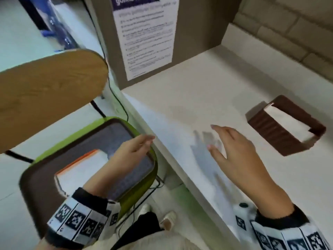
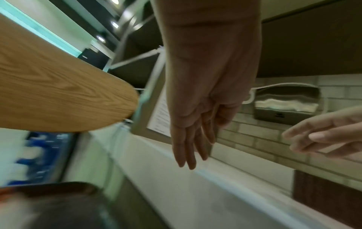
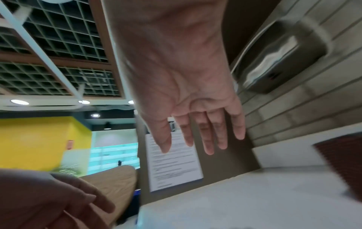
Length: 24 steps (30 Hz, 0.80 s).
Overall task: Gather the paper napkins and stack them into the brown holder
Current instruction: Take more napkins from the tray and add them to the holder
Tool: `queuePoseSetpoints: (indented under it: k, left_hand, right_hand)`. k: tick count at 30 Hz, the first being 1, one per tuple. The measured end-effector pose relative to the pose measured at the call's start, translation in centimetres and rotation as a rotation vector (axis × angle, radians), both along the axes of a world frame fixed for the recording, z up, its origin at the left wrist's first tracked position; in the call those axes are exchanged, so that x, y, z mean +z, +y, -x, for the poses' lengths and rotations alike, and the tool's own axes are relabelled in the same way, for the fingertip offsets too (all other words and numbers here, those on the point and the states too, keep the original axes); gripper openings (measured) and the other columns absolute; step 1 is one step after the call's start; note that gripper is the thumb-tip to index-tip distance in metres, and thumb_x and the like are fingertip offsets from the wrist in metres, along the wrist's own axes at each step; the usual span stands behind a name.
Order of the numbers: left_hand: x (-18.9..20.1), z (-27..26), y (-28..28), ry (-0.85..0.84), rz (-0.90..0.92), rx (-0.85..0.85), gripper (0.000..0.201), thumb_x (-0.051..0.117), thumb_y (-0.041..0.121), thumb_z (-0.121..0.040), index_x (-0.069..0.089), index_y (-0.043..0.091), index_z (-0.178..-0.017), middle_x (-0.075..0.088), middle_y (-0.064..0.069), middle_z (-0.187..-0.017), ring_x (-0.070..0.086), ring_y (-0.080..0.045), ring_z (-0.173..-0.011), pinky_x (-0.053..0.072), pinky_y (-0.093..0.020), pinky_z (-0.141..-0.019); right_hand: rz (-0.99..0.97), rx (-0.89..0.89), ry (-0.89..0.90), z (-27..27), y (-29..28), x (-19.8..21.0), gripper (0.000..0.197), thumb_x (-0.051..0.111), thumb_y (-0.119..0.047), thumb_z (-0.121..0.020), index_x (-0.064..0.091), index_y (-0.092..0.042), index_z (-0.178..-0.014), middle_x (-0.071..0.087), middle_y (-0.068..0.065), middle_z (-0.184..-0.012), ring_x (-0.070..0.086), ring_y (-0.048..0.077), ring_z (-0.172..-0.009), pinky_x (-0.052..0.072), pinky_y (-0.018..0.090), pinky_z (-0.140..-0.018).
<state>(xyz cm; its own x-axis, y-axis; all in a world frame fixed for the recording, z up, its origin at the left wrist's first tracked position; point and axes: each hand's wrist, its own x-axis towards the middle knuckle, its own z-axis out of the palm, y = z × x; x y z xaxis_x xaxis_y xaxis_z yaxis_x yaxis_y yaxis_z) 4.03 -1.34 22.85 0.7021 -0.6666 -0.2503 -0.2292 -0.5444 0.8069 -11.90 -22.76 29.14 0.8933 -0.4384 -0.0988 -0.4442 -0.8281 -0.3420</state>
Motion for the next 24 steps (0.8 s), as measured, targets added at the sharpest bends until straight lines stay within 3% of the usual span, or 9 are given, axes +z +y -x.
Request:
queuePoseSetpoints:
  k: [4, 7, 10, 14, 16, 19, 24]
  left_hand:
    - [-2.5, 0.0, 8.8, -0.048, -0.131, 0.214, 0.031, 0.047, 0.021, -0.102, 0.061, 0.016, -0.129, 0.067, 0.0, -0.124, 0.061, -0.015, -0.116, 0.043, -0.026, -0.094]
    - [-5.1, -0.2, 13.9, -0.097, -0.244, 0.311, 0.033, 0.046, 0.018, -0.102, 0.061, 0.015, -0.13, 0.064, -0.005, -0.133, 0.056, -0.022, -0.127, 0.039, -0.034, -0.106]
    - [-7.1, -0.2, 16.8, -0.079, -0.328, 0.356, 0.037, 0.043, 0.015, -0.102, 0.055, 0.012, -0.137, 0.057, -0.007, -0.142, 0.049, -0.022, -0.134, 0.034, -0.034, -0.112]
    - [-9.9, -2.2, 18.3, -0.096, -0.394, 0.275, 0.041, 0.046, 0.015, -0.101, 0.048, 0.004, -0.14, 0.049, -0.015, -0.146, 0.045, -0.03, -0.135, 0.032, -0.036, -0.111]
    - [-11.0, -3.6, 18.4, -0.076, -0.424, 0.21, 0.037, 0.05, 0.017, -0.099, 0.051, 0.001, -0.133, 0.052, -0.019, -0.137, 0.05, -0.036, -0.127, 0.037, -0.039, -0.104]
    - [-12.0, -5.5, 18.3, -0.064, -0.526, 0.123, 0.056, 0.055, 0.031, -0.097, 0.04, 0.002, -0.142, 0.049, -0.019, -0.144, 0.048, -0.034, -0.13, 0.037, -0.039, -0.104]
    - [-13.1, -8.0, 18.3, 0.003, -0.563, 0.11, 0.07, 0.065, 0.053, -0.085, 0.047, 0.01, -0.137, 0.059, -0.012, -0.137, 0.058, -0.028, -0.121, 0.046, -0.036, -0.096]
  right_hand:
    - [-0.087, 0.235, 0.074, -4.2, 6.3, -1.6, 0.046, 0.047, -0.038, -0.097, 0.042, -0.028, -0.142, 0.046, -0.003, -0.142, 0.042, 0.018, -0.132, 0.034, 0.038, -0.109]
    - [-0.147, 0.408, 0.124, -7.7, 10.8, -3.4, 0.042, 0.047, -0.039, -0.098, 0.047, -0.028, -0.139, 0.049, -0.005, -0.139, 0.043, 0.018, -0.13, 0.035, 0.036, -0.108]
    - [-0.218, 0.549, 0.173, -10.9, 15.7, -6.2, 0.041, 0.049, -0.04, -0.097, 0.051, -0.028, -0.135, 0.055, -0.007, -0.137, 0.042, 0.018, -0.133, 0.036, 0.04, -0.108]
    - [-0.194, 0.662, 0.368, -14.2, 21.7, -11.0, 0.045, 0.04, -0.047, -0.098, 0.043, -0.035, -0.141, 0.039, -0.01, -0.152, 0.013, 0.026, -0.148, 0.017, 0.05, -0.113]
    - [-0.119, 0.679, 0.485, -15.0, 23.1, -13.2, 0.047, 0.033, -0.051, -0.099, 0.039, -0.036, -0.143, 0.028, -0.006, -0.158, 0.002, 0.033, -0.149, 0.011, 0.055, -0.114]
    - [-0.072, 0.63, 0.576, -15.5, 23.6, -15.1, 0.049, 0.03, -0.052, -0.099, 0.033, -0.038, -0.146, 0.016, 0.005, -0.162, -0.005, 0.041, -0.148, 0.004, 0.059, -0.114]
    - [-0.208, 0.512, 0.547, -16.1, 23.3, -15.3, 0.046, 0.029, -0.048, -0.101, 0.04, -0.035, -0.144, 0.024, 0.002, -0.161, -0.005, 0.038, -0.149, 0.002, 0.057, -0.115]
